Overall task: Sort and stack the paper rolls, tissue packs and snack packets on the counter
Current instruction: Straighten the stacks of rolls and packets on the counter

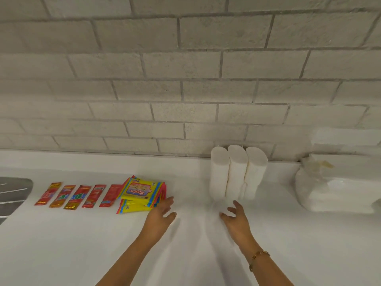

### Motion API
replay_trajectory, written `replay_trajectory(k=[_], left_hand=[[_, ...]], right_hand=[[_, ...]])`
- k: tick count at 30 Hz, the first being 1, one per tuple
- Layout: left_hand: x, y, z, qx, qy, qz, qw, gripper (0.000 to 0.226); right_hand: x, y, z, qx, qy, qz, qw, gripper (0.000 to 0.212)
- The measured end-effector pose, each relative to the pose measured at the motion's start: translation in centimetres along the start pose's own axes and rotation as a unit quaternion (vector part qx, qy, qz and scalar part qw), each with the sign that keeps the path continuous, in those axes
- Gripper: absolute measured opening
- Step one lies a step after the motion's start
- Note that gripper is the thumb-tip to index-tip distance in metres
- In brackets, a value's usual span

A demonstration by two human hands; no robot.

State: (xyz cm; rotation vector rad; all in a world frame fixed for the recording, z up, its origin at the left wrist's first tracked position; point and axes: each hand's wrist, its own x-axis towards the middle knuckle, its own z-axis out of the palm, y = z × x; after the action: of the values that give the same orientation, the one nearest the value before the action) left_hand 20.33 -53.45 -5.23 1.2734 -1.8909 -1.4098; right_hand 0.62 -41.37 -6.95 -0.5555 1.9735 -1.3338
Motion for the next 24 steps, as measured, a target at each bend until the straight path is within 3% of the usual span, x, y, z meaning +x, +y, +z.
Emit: replay_trajectory(k=[7,11,15,18,21,24], left_hand=[[-1.8,-4.6,-11.3,0.013,0.024,-0.014,1.0,0.04],[-0.2,-6.6,-16.9,0.055,0.026,-0.034,0.998,0.055],[1.2,-7.7,-19.3,0.072,-0.035,-0.095,0.992,0.078],[2.2,-7.2,-19.5,0.113,-0.059,-0.073,0.989,0.087],[3.3,-5.4,-19.2,0.168,-0.082,-0.034,0.982,0.081],[5.0,-5.1,-18.5,0.209,-0.09,-0.062,0.972,0.11]], right_hand=[[-3.1,-1.4,10.1,-0.048,-0.063,0.01,0.997,0.067],[-4.4,-3.1,15.8,-0.092,-0.093,0.023,0.991,0.081],[-4.4,-5.0,19.4,-0.177,-0.086,0.003,0.981,0.093],[-3.9,-6.9,20.8,-0.256,-0.076,-0.013,0.964,0.083],[-3.2,-8.1,22.1,-0.315,-0.07,-0.025,0.946,0.066],[-2.2,-8.7,22.6,-0.373,-0.064,-0.021,0.925,0.063]])
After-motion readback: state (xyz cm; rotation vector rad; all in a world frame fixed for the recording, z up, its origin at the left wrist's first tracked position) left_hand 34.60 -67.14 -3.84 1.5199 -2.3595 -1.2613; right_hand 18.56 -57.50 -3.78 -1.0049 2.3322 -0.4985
